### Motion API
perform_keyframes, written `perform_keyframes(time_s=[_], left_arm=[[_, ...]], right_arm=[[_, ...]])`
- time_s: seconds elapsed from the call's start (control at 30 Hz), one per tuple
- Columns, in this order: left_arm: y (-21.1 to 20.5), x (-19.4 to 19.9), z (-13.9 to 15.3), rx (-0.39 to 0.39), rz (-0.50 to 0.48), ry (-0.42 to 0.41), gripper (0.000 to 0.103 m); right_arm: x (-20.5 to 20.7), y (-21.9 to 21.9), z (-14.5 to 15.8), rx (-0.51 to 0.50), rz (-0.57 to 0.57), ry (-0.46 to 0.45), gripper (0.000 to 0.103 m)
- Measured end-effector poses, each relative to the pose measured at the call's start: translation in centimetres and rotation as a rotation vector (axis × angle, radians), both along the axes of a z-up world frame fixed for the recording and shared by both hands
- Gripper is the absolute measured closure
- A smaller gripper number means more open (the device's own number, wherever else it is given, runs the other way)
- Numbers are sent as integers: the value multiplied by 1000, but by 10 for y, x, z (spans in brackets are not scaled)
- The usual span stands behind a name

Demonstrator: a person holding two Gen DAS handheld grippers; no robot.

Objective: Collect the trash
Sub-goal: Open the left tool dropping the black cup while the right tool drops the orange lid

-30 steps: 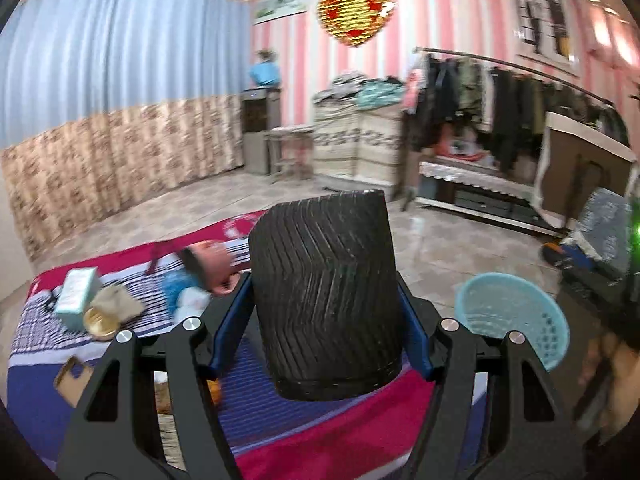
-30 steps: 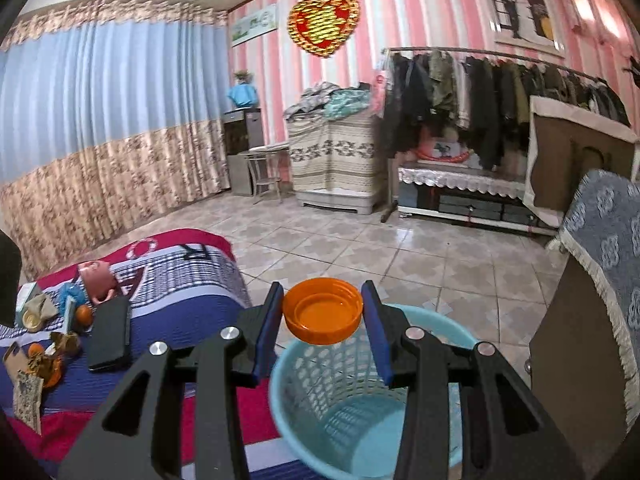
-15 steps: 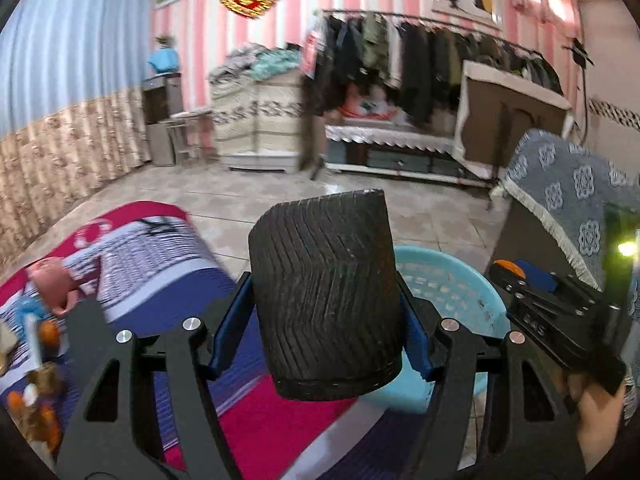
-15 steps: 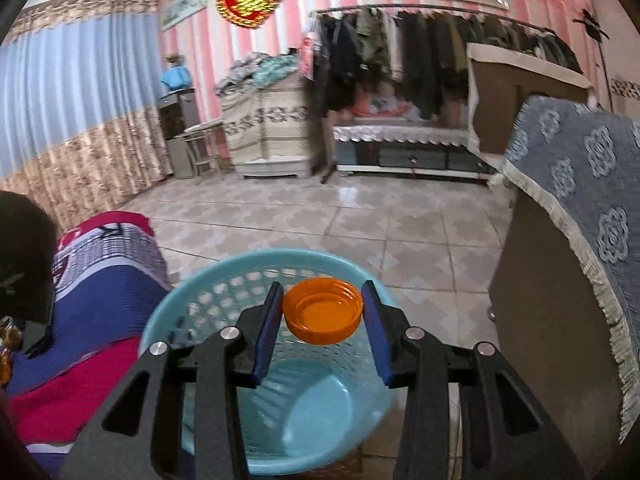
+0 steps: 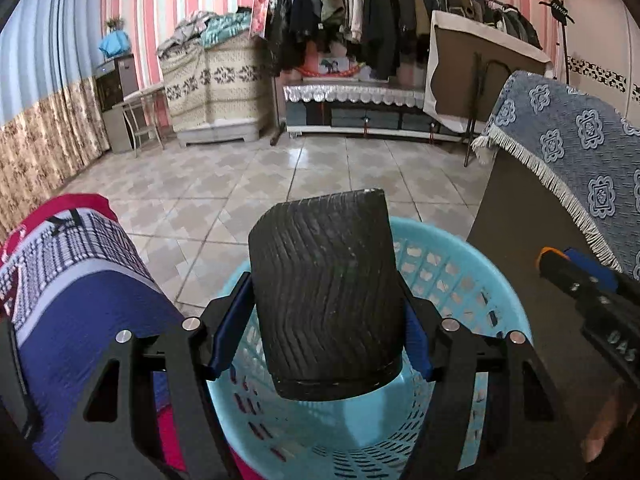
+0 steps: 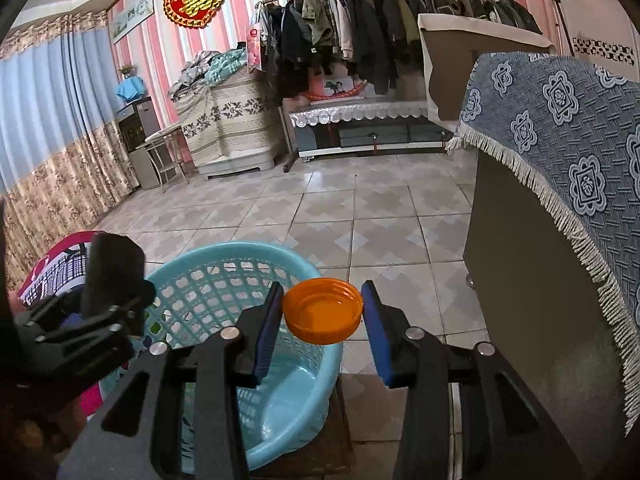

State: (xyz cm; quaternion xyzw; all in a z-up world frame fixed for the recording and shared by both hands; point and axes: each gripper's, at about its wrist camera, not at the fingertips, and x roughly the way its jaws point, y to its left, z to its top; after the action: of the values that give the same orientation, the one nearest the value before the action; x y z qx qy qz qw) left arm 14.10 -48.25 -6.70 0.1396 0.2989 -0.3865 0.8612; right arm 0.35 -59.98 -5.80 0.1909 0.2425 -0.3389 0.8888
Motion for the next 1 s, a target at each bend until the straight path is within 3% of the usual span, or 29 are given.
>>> perform_keyframes(time_s=[0.07, 0.13, 0.23, 0.67, 1.0], left_arm=[[-2, 3, -4, 15, 0, 4, 36], [-1, 5, -4, 21, 13, 0, 24], [7, 7, 3, -2, 41, -29, 17], [93, 34, 50, -110, 244, -55, 10], [164, 17, 80, -115, 366, -125, 8]], right_arm=[[4, 1, -1, 6, 7, 2, 63], [7, 1, -1, 4, 13, 5, 63], [11, 3, 1, 1, 26, 5, 63], [31, 30, 5, -39, 85, 26, 63], [60, 63, 14, -76, 146, 30, 63]])
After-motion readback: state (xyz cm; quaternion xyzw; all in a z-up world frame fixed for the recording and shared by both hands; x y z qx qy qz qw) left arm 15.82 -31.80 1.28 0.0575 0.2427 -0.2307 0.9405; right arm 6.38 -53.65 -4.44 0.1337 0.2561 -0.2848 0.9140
